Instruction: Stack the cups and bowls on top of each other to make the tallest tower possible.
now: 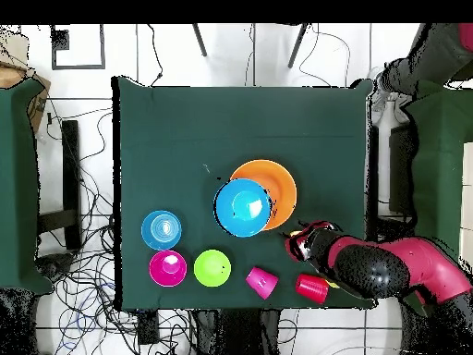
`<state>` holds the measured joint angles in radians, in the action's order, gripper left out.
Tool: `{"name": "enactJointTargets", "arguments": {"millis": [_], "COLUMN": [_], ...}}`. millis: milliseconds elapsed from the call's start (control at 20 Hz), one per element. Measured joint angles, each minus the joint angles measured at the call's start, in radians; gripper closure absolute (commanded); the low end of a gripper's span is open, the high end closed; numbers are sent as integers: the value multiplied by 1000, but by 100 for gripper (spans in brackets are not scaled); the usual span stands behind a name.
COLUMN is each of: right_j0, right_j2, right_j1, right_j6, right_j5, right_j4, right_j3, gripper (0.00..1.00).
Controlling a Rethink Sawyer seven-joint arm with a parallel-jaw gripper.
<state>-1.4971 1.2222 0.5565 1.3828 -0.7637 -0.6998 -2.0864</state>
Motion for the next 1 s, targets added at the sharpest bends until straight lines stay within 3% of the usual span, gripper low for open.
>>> {"name": "enactJointTargets", "arguments": {"millis": [1000], "right_j0": [-14], "right_j2": [-8], "right_j1": [-1], "right_j6": [-12], "right_j5": [0], "right_j4": [-33], "right_j3": [29], "gripper": [0]}}
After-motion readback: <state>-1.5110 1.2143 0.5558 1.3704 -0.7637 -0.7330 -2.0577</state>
